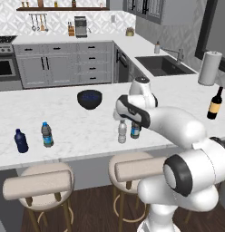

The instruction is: Move the plastic bottles in the middle to the plastics group, and the glass bottles in the middle to the glass group.

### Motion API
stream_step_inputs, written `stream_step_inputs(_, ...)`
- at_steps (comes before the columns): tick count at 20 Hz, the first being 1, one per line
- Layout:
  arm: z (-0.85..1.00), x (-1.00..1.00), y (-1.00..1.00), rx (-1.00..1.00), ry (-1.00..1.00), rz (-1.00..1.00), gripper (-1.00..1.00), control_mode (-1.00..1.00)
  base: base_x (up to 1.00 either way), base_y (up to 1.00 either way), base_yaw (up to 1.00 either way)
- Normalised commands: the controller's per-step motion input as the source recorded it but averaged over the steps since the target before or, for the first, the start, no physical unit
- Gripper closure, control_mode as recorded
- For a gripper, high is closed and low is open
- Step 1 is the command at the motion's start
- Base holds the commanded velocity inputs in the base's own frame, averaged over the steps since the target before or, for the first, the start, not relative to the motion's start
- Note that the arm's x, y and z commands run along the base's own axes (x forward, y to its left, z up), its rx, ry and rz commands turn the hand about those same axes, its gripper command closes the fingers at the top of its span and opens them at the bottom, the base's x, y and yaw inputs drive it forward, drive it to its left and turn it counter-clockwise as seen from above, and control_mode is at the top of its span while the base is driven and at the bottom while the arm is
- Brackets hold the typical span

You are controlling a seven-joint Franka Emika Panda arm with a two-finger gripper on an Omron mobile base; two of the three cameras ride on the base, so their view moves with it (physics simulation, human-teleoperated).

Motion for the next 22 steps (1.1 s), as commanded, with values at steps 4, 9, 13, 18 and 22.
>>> stream_step_inputs(4, -0.33, 0.43, 0.09, 0.05, 0.00, -0.10, -1.00, -1.00, 0.00, 0.00, 0.00)
stream_step_inputs(9, -0.30, 0.40, 0.14, 0.01, 0.00, -0.11, -1.00, -1.00, 0.00, 0.00, 0.00)
stream_step_inputs(13, -0.25, 0.31, 0.03, 0.00, 0.00, -0.06, -1.00, -1.00, 0.00, 0.00, 0.00)
stream_step_inputs(18, -0.21, 0.11, 0.00, 0.00, 0.00, -0.02, -1.00, -1.00, 0.00, 0.00, 0.00)
stream_step_inputs(22, -0.17, 0.00, 0.00, 0.00, 0.00, 0.00, -1.00, -1.00, 0.00, 0.00, 0.00)
